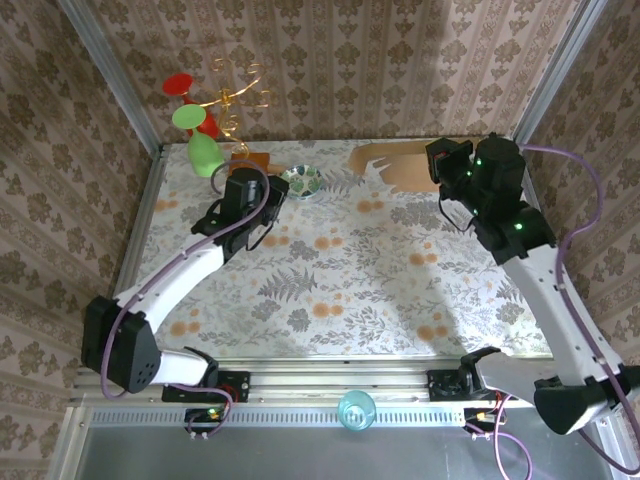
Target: Fold the paper box
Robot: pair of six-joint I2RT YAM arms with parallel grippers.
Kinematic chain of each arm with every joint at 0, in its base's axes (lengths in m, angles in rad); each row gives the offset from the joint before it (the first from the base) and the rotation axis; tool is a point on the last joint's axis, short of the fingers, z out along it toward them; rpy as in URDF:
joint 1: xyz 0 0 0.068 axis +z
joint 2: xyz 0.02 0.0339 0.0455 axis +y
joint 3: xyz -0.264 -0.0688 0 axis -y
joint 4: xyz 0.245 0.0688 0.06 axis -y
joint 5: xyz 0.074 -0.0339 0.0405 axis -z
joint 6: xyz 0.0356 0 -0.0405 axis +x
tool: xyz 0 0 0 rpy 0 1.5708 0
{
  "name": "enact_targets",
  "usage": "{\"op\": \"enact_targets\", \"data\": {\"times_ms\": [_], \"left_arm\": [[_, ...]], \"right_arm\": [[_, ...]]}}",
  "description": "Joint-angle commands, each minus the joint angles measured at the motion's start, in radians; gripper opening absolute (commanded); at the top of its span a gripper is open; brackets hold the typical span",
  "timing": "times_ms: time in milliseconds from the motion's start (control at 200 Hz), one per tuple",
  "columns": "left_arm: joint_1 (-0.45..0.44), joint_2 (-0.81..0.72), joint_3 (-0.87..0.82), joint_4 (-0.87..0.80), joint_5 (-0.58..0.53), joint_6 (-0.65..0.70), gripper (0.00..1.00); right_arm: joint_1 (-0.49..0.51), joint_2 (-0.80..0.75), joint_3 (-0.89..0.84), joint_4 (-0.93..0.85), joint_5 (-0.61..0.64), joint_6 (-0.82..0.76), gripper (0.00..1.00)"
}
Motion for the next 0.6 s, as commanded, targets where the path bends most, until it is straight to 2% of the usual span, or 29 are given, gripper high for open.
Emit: {"op": "enact_targets", "data": {"times_ms": [0, 60, 140, 270, 360, 480, 595], "left_arm": [[0.020, -0.051, 0.021, -0.158, -0.036, 0.143, 0.33], [0.031, -0.068, 0.019, -0.176, -0.040, 0.155, 0.32], [0.048, -0.071, 0.033, -0.212, -0.030, 0.165, 0.31], [0.060, -0.036, 0.092, -0.244, 0.027, 0.216, 0.31], [0.061, 0.013, 0.158, -0.276, 0.099, 0.271, 0.30], [0.091, 0.068, 0.201, -0.281, 0.207, 0.314, 0.31], [0.089, 0.085, 0.178, -0.232, 0.272, 0.309, 0.30]], "right_arm": [[0.091, -0.021, 0.161, -0.297, 0.132, 0.119, 0.00], [0.112, 0.015, 0.253, -0.377, 0.168, 0.151, 0.00], [0.085, 0.073, 0.298, -0.412, 0.174, 0.218, 0.00], [-0.022, 0.228, 0.255, -0.271, 0.041, 0.323, 0.00], [-0.061, 0.375, 0.225, -0.147, -0.075, 0.387, 0.00], [-0.079, 0.481, 0.212, -0.080, -0.103, 0.360, 0.00], [-0.103, 0.527, 0.084, 0.095, -0.150, 0.369, 0.00]]}}
